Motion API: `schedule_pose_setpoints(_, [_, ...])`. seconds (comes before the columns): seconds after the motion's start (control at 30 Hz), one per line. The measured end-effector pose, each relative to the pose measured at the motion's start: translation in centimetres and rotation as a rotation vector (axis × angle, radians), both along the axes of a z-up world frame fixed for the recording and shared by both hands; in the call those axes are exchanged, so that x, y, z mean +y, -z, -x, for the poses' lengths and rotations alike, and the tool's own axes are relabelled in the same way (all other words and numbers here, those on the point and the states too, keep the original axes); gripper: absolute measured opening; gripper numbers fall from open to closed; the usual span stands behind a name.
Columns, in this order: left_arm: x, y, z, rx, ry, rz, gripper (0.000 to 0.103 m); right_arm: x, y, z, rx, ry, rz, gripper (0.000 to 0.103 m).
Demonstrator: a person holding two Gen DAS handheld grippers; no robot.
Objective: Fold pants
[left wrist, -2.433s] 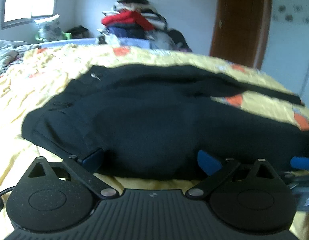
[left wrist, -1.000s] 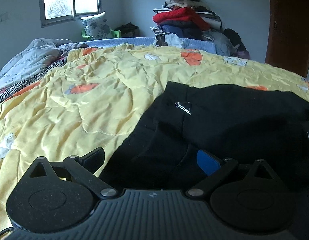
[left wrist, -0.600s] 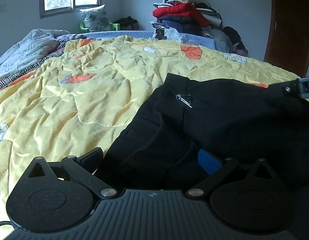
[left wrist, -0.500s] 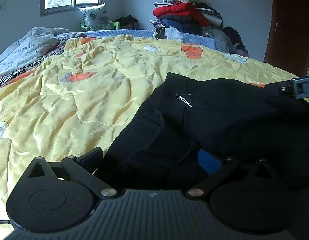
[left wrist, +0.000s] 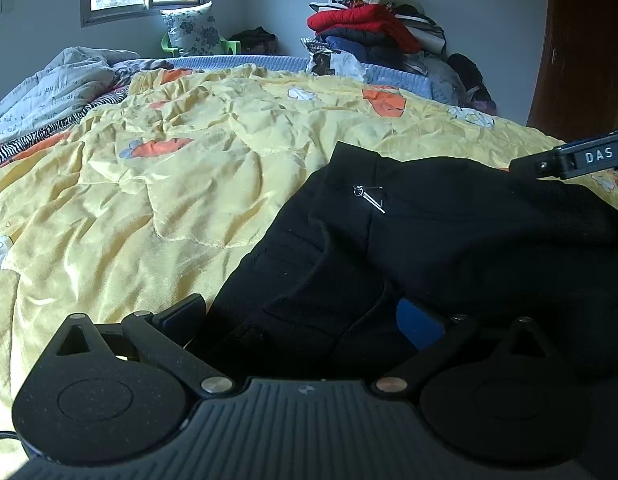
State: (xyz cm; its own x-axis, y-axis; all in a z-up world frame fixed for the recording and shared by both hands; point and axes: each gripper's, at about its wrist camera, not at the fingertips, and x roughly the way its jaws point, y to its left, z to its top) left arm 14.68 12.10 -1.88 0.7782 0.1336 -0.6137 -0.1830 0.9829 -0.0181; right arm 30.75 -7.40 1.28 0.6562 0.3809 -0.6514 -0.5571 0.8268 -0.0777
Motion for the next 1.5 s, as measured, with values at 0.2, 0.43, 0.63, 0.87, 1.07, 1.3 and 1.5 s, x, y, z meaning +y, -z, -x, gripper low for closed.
schedule_pose_setpoints(0.2, [0.0,0.0,0.0,-0.001,0.000,0.001,0.103,1.0,1.9,-1.7,0.095,-0.042,0.048,0.092])
schedule_pose_setpoints(0.43, [0.0,0.0,0.0,-0.002,0.000,0.003,0.103,1.5,2.3,-1.4,0.089,-0.062,0.056,0.015])
schedule_pose_setpoints(0.63, [0.2,0.0,0.0,-0.014,-0.001,0.017,0.103,2.0,1.5,1.0,-0.027,-0.076,0.105,0.008])
schedule_pose_setpoints(0.87, [1.1,-0.9,0.9,-0.082,-0.010,0.090,0.096,3.9,-0.1,8.2,-0.265,-0.165,0.223,0.008])
schedule_pose_setpoints(1.07, [2.6,-4.2,1.2,-0.140,-0.008,0.275,0.096,5.2,-0.1,14.7,-0.386,-0.261,0.318,0.007])
schedule_pose_setpoints(1.3, [4.8,-5.6,-3.7,-0.068,-0.012,0.589,0.096,5.2,1.1,18.3,-0.409,-0.300,0.350,0.007])
schedule_pose_setpoints(1.5, [4.4,-4.9,-7.4,0.023,-0.042,0.631,0.091,5.1,1.6,20.8,-0.433,-0.322,0.372,0.007])
